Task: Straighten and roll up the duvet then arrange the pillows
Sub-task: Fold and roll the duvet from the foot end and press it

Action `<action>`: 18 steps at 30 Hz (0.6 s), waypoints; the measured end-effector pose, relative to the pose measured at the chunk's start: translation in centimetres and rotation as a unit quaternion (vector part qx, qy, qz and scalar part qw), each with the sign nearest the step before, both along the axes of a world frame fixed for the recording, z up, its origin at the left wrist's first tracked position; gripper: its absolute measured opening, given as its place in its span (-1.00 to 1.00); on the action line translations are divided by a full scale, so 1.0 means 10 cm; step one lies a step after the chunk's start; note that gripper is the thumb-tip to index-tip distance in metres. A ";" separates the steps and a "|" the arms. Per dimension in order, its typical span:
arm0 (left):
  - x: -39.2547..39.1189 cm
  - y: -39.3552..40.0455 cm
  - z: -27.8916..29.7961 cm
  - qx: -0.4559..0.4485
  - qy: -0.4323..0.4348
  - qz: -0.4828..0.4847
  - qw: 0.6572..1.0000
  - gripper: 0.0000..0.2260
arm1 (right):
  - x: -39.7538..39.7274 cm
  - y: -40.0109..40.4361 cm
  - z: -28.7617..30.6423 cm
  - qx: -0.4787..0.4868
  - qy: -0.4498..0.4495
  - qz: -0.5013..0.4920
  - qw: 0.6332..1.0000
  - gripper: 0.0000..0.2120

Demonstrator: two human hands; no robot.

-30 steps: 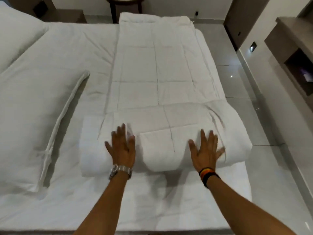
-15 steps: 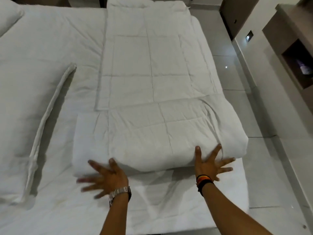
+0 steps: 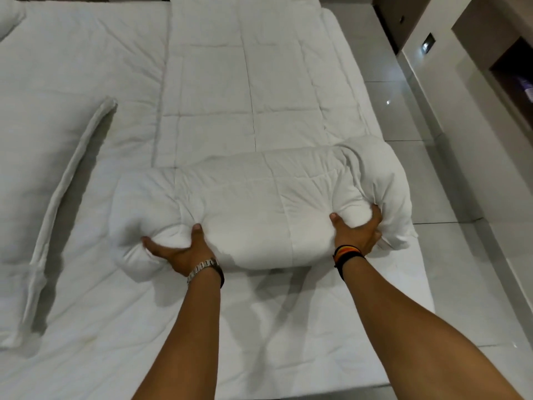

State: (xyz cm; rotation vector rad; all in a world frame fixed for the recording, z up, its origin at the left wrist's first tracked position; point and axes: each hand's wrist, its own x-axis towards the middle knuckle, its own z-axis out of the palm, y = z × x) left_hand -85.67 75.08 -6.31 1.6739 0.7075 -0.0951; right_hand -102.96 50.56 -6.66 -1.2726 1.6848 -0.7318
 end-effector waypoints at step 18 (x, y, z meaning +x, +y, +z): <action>-2.89 1.85 1.35 0.026 -0.032 -0.052 0.998 -0.14 | -3.01 1.85 1.18 0.012 -0.047 0.061 0.997 -0.16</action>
